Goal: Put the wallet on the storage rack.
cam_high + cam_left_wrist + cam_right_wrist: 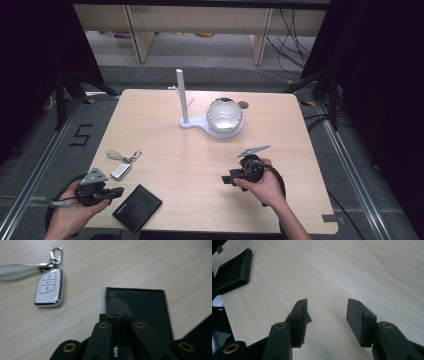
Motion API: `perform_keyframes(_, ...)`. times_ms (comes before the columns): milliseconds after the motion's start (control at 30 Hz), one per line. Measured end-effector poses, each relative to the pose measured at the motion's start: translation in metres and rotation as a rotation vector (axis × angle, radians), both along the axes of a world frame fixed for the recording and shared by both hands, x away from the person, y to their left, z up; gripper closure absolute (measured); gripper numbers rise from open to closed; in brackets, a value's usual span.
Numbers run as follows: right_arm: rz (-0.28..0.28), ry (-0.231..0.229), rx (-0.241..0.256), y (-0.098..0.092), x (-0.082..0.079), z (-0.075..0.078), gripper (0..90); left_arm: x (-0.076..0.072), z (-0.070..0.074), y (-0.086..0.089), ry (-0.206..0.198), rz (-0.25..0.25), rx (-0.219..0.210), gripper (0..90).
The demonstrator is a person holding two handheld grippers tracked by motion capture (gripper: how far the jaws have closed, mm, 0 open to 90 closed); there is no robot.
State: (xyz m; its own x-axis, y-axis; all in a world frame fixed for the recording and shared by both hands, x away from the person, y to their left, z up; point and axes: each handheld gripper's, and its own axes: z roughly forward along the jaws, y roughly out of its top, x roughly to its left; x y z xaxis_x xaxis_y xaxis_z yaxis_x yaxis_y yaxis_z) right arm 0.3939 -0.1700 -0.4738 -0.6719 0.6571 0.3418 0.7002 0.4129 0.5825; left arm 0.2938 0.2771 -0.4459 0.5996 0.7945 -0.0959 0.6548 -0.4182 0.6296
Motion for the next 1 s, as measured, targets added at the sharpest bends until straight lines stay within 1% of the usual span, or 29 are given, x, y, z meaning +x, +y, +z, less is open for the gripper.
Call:
perform_keyframes(67,0.005,0.002,-0.004,0.002,0.001,0.0,52.4,-0.002,0.0,-0.003,0.002,-0.008,-0.005,89.4)
perform_keyframes(100,0.014,0.009,-0.003,0.004,0.001,0.001,52.4,-0.003,0.0,-0.004,0.009,-0.023,-0.005,89.4)
perform_keyframes(133,0.017,0.009,-0.004,0.009,0.002,0.002,52.4,-0.005,0.001,-0.007,0.028,-0.049,-0.008,89.3)
perform_keyframes(167,0.027,0.014,0.001,0.011,0.004,0.002,52.3,-0.005,0.001,-0.006,0.036,-0.07,0.015,89.3)
perform_keyframes(200,0.033,0.01,-0.003,0.013,0.004,0.002,52.3,-0.006,-0.001,-0.009,0.036,-0.046,-0.002,89.1)
perform_keyframes(233,0.025,0.028,0.002,0.017,0.003,0.002,52.2,-0.006,-0.001,-0.009,0.036,-0.046,-0.002,89.0)
perform_keyframes(267,0.039,0.032,0.005,0.019,0.004,0.002,52.1,-0.006,0.0,-0.007,0.047,-0.068,0.012,88.4)
perform_keyframes(333,0.059,0.018,-0.003,0.023,0.005,0.001,51.9,-0.005,-0.002,-0.004,0.056,-0.051,0.008,85.8)
perform_keyframes(367,0.059,0.018,-0.003,0.023,0.005,0.001,51.9,-0.005,-0.002,-0.004,0.056,-0.051,0.008,83.7)
perform_keyframes(400,0.069,0.019,-0.005,0.026,0.005,0.001,51.6,-0.004,-0.004,-0.002,0.056,-0.029,-0.012,81.1)
perform_keyframes(433,0.071,0.023,-0.008,0.028,0.005,0.001,51.2,-0.004,-0.004,-0.002,0.056,-0.029,-0.012,77.3)
perform_keyframes(467,0.071,0.023,-0.008,0.028,0.005,0.001,51.2,-0.003,-0.005,-0.002,0.067,-0.009,-0.03,77.3)
perform_keyframes(500,0.084,0.024,0.0,0.029,0.005,0.0,51.1,-0.003,-0.006,-0.001,0.081,0.003,-0.039,73.3)
perform_keyframes(533,0.082,0.026,-0.009,0.031,0.005,-0.001,51.0,-0.001,-0.008,0.0,0.088,0.009,-0.046,65.4)
perform_keyframes(567,0.088,0.03,-0.005,0.032,0.004,-0.001,50.9,0.002,-0.01,0.0,0.086,0.019,-0.052,60.4)
perform_keyframes(600,0.087,0.02,-0.012,0.032,0.004,-0.002,50.9,0.004,-0.011,0.0,0.088,0.034,-0.054,55.6)
perform_keyframes(633,0.085,0.028,-0.012,0.033,0.004,-0.002,50.9,0.01,-0.016,-0.002,0.1,0.036,-0.08,52.6)
perform_keyframes(667,0.088,0.04,-0.01,0.034,0.003,-0.002,50.9,0.01,-0.016,-0.002,0.1,0.036,-0.08,49.8)
perform_keyframes(700,0.095,0.035,-0.006,0.034,0.003,-0.002,50.8,0.016,-0.018,-0.006,0.111,0.03,-0.066,46.9)
perform_keyframes(733,0.094,0.043,-0.009,0.035,0.002,-0.001,50.8,0.016,-0.018,-0.006,0.111,0.03,-0.066,44.8)
perform_keyframes(767,0.097,0.03,-0.014,0.035,0.003,-0.001,50.8,0.019,-0.019,-0.009,0.121,0.025,-0.056,43.8)
perform_keyframes(800,0.081,0.057,-0.017,0.035,0.002,0.0,50.8,0.023,-0.019,-0.011,0.123,0.016,-0.055,42.2)
perform_keyframes(833,0.065,0.066,-0.038,0.035,0.001,0.002,50.7,0.029,-0.022,-0.013,0.137,0.008,-0.049,40.6)
perform_keyframes(867,0.065,0.066,-0.038,0.035,0.001,0.002,50.7,0.029,-0.022,-0.013,0.137,0.008,-0.049,39.8)
perform_keyframes(900,0.083,0.046,-0.026,0.034,0.002,0.002,50.7,0.033,-0.024,-0.015,0.138,0.003,-0.04,39.8)
perform_keyframes(933,0.091,0.034,-0.02,0.034,0.002,0.002,50.7,0.038,-0.025,-0.016,0.168,-0.018,0.008,38.0)
perform_keyframes(1000,0.098,0.035,-0.015,0.033,0.002,0.002,50.7,0.04,-0.026,-0.018,0.174,-0.02,0.015,37.6)
